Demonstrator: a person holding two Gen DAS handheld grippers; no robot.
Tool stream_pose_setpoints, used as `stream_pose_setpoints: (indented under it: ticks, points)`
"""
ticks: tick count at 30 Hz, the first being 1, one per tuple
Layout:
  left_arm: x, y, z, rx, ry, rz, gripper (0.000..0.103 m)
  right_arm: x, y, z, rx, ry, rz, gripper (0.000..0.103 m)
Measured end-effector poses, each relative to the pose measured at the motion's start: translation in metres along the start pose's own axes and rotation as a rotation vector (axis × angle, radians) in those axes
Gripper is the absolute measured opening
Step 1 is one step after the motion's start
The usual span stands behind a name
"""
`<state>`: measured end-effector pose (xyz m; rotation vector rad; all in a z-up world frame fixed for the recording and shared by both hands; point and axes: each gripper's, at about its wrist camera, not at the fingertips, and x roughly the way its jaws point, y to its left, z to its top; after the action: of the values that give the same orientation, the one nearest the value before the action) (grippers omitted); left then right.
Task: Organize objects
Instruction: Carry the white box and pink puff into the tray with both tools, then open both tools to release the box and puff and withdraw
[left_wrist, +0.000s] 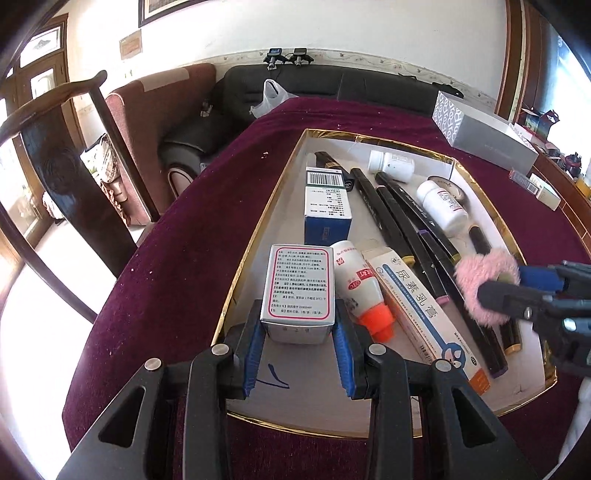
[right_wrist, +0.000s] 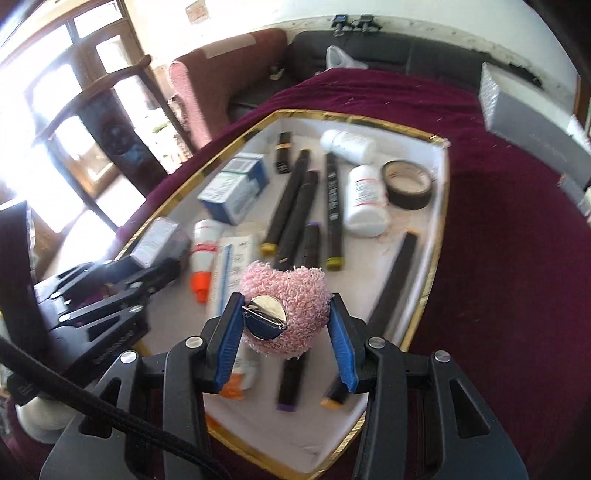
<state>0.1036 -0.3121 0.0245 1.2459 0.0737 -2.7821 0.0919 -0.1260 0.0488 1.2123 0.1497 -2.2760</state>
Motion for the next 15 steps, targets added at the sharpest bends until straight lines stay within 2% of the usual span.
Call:
stream_pose_setpoints:
  ticks: [4,13,15]
  points:
    - [0.000,0.000,0.000,0.002,-0.011,0.002,0.030,0.005,-0.012,0.007,0.003,0.000,-0.092,0.043]
    - [0.000,0.002,0.001,-0.022,-0.017,-0.007,0.032,0.024,-0.017,0.015,0.004,0.021,-0.120,0.043]
    - [-0.001,0.001,0.002,-0.022,-0.020,-0.015,0.039,0.024,-0.015,0.014,-0.007,0.019,-0.132,0.044]
